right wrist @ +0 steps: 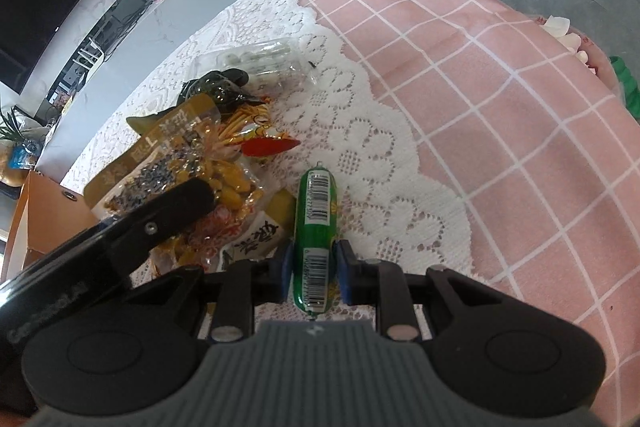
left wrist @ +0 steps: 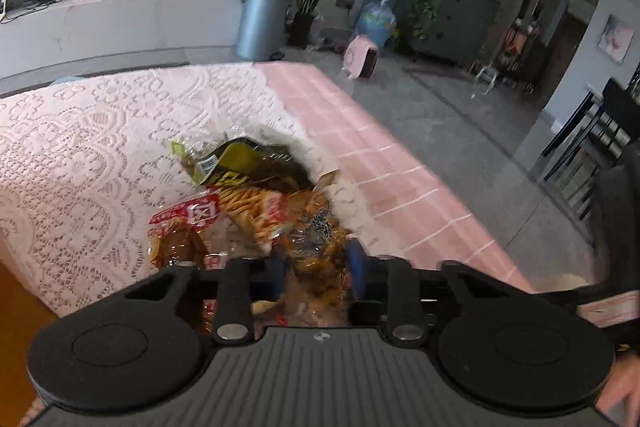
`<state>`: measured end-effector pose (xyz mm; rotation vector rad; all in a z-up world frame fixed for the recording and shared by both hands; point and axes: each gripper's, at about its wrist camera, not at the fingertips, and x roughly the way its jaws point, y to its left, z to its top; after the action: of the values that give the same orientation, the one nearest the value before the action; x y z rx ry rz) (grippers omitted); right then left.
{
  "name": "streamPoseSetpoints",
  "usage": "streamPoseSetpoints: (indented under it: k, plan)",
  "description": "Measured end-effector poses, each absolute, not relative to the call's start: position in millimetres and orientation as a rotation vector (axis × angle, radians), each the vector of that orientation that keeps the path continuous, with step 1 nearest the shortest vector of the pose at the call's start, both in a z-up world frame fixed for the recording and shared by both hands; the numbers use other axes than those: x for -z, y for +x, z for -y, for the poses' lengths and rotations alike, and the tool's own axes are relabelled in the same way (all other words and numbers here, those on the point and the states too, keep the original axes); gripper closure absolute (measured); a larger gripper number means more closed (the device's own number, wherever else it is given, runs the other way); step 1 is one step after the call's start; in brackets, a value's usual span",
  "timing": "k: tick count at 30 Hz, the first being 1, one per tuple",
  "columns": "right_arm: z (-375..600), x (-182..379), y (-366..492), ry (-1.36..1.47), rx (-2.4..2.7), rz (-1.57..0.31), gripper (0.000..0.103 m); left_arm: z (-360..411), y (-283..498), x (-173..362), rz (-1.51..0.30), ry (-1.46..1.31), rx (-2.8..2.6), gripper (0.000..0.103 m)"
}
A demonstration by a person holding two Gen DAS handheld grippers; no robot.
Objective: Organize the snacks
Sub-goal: 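Grasp the brown snack bag with the left tool while the right tool holds the sausage, then carry the sausage and brown bag into the orange box and open both tools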
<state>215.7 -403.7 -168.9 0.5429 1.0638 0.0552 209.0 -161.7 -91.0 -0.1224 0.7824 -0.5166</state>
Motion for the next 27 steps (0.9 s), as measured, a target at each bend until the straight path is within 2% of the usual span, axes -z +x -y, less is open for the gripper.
streamPoseSetpoints:
  k: [5, 18, 24, 27]
  plan:
    - [402, 159, 206, 0.518, -0.074, -1.023, 0.083, 154, 188, 71, -0.736, -0.076, 0.482, 0.077]
    - [385, 120, 169, 0.369, -0.018, -0.88, 0.083, 94, 140, 21, -0.682, -0.179, 0.377, 0.077]
    - [357, 100, 139, 0.445, -0.145, -0.855, 0.083, 62, 127, -3, -0.67, -0.2, 0.288, 0.077]
    - [328, 86, 129, 0.379, -0.195, -0.844, 0.083, 44, 120, -14, -0.655, -0.224, 0.254, 0.077]
